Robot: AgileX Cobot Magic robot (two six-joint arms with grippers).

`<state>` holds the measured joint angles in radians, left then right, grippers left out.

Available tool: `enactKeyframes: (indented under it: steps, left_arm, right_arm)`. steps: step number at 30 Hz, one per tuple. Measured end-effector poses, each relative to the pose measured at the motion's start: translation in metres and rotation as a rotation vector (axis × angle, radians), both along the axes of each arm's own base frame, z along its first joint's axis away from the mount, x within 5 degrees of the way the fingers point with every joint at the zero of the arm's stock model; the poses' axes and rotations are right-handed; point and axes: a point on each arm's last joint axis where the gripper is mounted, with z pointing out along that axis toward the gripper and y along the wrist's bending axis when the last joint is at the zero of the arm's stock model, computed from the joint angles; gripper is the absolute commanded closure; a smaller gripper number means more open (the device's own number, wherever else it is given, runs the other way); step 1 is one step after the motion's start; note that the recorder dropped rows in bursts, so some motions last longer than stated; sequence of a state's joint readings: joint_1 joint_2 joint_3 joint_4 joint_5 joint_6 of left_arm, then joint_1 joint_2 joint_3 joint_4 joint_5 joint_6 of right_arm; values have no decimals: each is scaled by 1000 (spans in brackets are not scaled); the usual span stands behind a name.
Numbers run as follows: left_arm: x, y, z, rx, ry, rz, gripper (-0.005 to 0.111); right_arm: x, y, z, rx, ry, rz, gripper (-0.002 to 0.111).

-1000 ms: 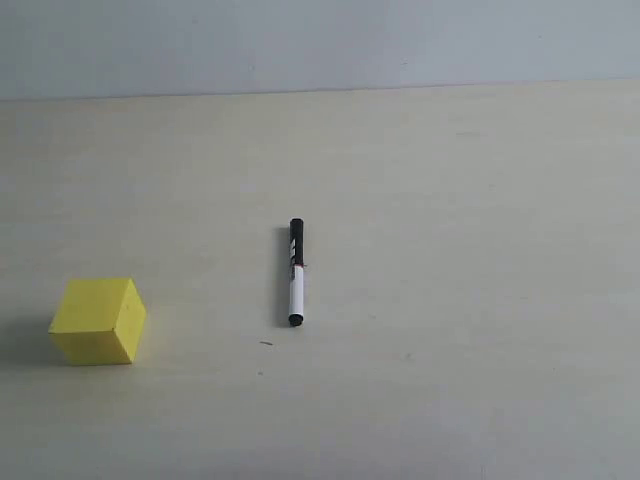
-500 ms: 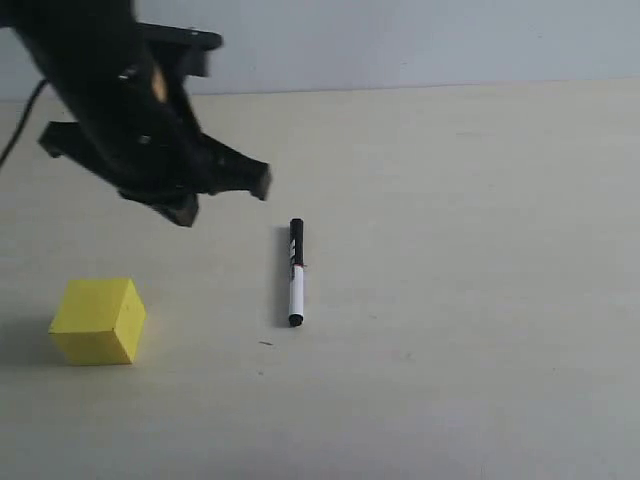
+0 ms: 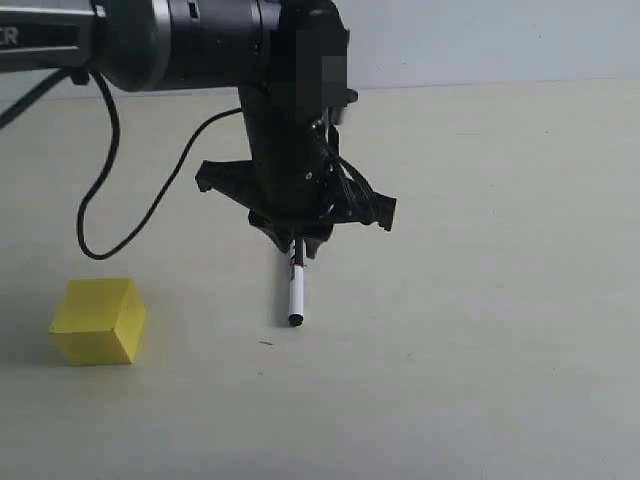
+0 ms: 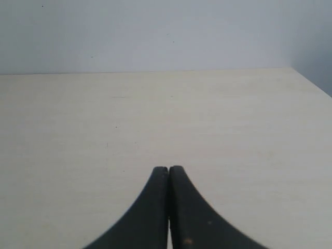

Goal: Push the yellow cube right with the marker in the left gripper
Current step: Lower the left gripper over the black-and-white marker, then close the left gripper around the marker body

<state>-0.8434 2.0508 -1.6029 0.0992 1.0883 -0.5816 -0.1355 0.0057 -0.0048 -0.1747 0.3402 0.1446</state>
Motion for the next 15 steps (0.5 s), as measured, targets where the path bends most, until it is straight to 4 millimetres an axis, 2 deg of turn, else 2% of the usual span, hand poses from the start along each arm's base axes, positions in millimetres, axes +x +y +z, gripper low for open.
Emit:
enactKeyframes:
  steps: [3,15]
  left_arm:
    - [3,-2,-16,17,21,32,52]
    - [19,1,-57,35,63,118,52]
  right_arm:
    - [0,0,0,0,0,0,108]
    - [0,0,0,0,0,0,108]
